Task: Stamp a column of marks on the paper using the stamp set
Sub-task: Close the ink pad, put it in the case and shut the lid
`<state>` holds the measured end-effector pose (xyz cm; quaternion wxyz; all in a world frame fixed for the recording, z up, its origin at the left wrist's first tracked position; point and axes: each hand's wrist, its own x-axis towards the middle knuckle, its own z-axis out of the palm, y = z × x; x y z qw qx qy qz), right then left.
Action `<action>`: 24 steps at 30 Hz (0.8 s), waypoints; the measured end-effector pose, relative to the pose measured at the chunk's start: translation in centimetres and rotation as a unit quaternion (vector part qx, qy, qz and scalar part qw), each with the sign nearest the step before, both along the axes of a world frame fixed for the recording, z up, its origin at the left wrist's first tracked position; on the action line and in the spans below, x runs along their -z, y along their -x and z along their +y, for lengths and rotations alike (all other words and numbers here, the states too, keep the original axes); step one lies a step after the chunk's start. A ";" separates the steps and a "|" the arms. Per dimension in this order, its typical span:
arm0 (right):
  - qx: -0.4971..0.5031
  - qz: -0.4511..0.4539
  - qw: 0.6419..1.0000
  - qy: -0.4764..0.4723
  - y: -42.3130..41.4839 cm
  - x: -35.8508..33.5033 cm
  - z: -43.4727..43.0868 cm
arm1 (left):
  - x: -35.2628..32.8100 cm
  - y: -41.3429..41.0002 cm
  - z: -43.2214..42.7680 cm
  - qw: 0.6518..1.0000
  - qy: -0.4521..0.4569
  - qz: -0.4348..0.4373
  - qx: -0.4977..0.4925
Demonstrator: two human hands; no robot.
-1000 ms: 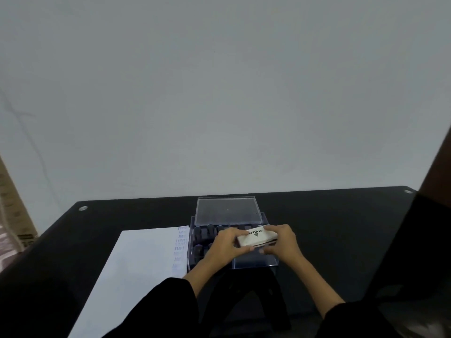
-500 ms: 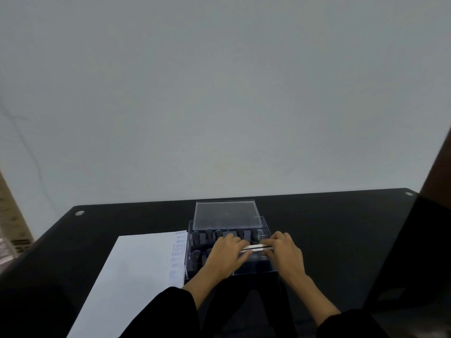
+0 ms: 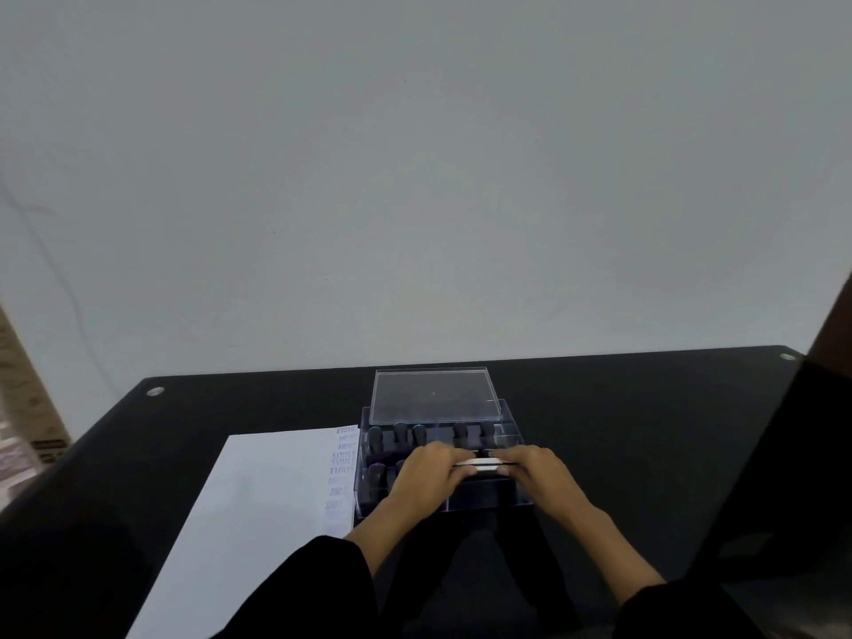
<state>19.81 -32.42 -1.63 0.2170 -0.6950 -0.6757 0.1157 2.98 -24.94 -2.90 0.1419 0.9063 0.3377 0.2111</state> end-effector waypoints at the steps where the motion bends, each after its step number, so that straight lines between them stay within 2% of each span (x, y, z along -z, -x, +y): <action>1: -0.006 0.001 1.000 0.007 0.0 0.0 0.0 | 0.0 -0.1 -0.1 1.000 0.006 0.001 -0.001; 14: 0.005 0.021 1.000 0.019 -0.7 0.6 0.4 | 0.3 0.0 -0.5 1.000 0.007 -0.007 -0.006; 24: -0.002 -0.031 0.999 0.011 -0.5 1.3 -0.3 | 0.8 0.5 -1.1 0.998 -0.025 0.055 0.014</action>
